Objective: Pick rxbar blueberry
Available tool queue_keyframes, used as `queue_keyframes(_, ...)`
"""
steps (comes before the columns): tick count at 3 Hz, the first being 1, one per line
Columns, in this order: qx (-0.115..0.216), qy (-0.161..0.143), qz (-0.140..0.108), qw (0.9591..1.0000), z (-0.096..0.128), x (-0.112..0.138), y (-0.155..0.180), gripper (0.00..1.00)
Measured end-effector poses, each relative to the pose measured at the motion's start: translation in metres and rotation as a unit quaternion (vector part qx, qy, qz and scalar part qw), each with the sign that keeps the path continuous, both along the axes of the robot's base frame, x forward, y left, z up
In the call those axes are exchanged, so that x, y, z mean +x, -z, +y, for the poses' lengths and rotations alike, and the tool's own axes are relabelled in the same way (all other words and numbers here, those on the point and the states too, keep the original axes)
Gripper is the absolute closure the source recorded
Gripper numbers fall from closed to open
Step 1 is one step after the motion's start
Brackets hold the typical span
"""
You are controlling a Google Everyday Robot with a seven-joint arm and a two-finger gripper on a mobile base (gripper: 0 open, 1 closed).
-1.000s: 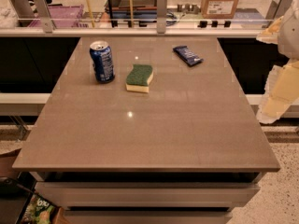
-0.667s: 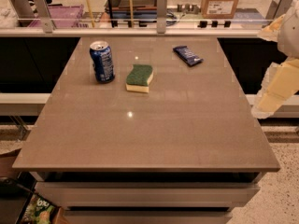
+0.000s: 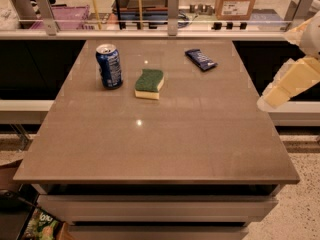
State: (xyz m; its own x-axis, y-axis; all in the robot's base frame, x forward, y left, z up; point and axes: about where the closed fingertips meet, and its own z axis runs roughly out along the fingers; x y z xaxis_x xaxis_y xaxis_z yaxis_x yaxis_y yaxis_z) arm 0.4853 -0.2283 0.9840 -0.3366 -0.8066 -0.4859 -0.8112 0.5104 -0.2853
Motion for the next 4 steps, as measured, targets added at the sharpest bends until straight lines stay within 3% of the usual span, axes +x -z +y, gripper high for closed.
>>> queue_keyframes(2, 0.075, 0.064, -0.008, 0.9950, -0.017, 0.040, 0.014, 0.00)
queue_keyframes(4, 0.111, 0.112, -0.020, 0.9873, -0.026, 0.086, 0.028, 0.00)
